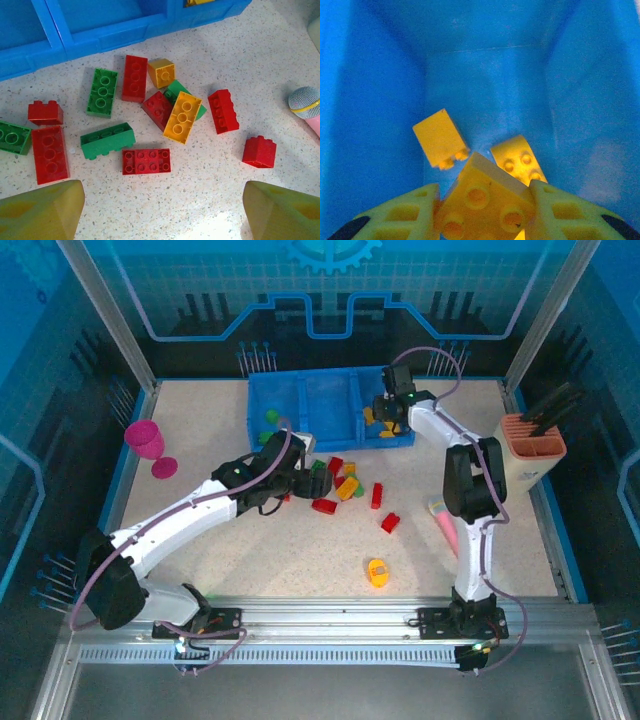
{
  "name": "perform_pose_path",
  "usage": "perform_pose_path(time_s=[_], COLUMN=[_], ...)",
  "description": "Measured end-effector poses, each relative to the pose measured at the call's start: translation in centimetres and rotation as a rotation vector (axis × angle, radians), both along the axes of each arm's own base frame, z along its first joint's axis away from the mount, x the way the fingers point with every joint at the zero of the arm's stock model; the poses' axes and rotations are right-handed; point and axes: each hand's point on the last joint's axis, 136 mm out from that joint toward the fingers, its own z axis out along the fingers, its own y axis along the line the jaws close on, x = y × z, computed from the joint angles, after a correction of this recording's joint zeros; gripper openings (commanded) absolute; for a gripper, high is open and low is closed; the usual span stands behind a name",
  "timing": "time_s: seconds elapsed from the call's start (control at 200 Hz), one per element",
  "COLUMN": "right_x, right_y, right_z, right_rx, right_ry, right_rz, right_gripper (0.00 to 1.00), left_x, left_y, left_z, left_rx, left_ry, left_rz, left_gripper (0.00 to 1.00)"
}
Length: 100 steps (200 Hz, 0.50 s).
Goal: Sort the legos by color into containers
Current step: Place the lego in the container.
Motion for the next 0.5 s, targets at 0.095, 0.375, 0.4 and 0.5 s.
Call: perform_pose_path(time_s=[0.095,0.375,0.4,0.5], right_x=[1.2,2.1,2.1,2.3], right_y=[0.3,0.7,0.6,0.4], right_z=[-1.0,-1.7,-1.6,-1.3], right_rx=[0.001,-0.001,0.0,-0.001], right_ry=[0.003,0.015,0.014,0.01], right_rz=[0.005,0.027,0.025,0.026], right_gripper=[0.38,0.51,0.52,0.58], left_x=[-0.1,-0.1,-0.1,-0.1], left_y=[0.2,0.3,0.3,0.2], left_z=[-0.2,-0.3,-0.3,-0.4], left_rx=[0.002,0.007,0.007,0.012], left_ry=[0.009,0.019,0.019,0.025], left_rz=[0.01,0.017,0.017,0.017], left_gripper=[0.84,0.85,0.86,0.86])
